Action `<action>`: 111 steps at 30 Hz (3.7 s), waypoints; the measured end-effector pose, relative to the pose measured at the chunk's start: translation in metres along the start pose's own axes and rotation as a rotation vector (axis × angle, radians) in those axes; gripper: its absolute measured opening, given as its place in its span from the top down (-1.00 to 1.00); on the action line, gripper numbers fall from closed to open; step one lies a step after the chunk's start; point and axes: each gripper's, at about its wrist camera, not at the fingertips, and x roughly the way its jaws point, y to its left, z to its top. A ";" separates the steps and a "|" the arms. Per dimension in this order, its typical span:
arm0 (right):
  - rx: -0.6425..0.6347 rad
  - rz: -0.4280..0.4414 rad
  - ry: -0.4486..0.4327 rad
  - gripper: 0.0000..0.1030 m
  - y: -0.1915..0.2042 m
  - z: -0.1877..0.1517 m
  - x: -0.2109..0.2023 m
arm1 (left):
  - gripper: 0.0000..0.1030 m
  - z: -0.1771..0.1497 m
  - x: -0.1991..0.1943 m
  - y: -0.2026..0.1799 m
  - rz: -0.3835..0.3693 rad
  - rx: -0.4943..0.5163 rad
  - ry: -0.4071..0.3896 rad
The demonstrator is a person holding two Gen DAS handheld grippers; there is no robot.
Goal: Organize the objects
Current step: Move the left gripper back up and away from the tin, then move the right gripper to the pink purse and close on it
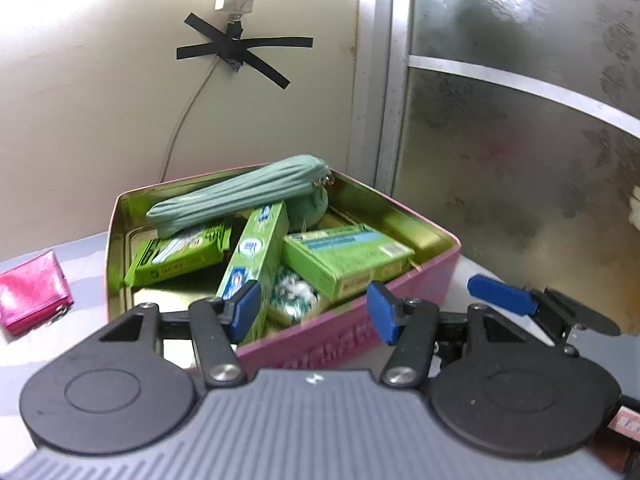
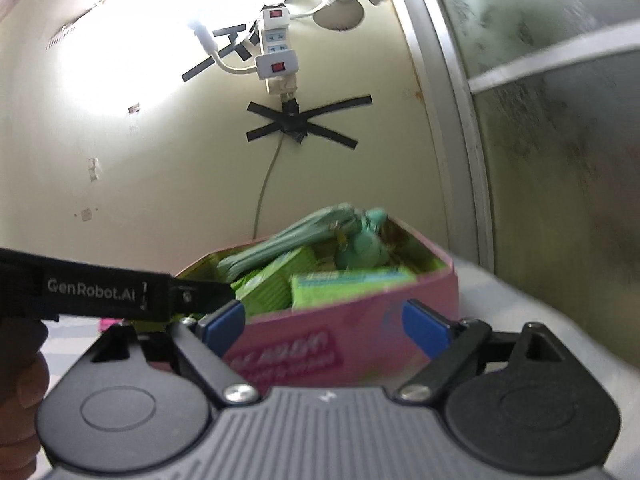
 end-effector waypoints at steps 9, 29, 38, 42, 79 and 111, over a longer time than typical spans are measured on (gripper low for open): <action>-0.045 -0.009 0.231 -0.79 0.012 -0.030 0.005 | -0.20 -0.039 -0.012 0.008 0.074 0.029 0.119; -0.227 -0.082 0.348 -0.99 0.042 -0.042 0.023 | -0.30 -0.078 -0.011 0.058 0.205 -0.019 0.193; -0.238 -0.092 0.348 -1.00 0.043 -0.042 0.023 | -0.67 -0.083 -0.010 0.070 0.234 -0.028 0.195; -0.243 -0.099 0.344 -1.00 0.044 -0.042 0.022 | -0.83 -0.086 -0.011 0.074 0.250 -0.022 0.183; -0.443 0.263 0.461 -1.00 0.207 -0.077 0.039 | -0.92 -0.111 -0.043 0.185 0.391 -0.140 0.181; -0.419 0.251 0.410 -1.00 0.294 -0.052 0.192 | -0.92 -0.114 -0.067 0.310 0.544 -0.414 0.134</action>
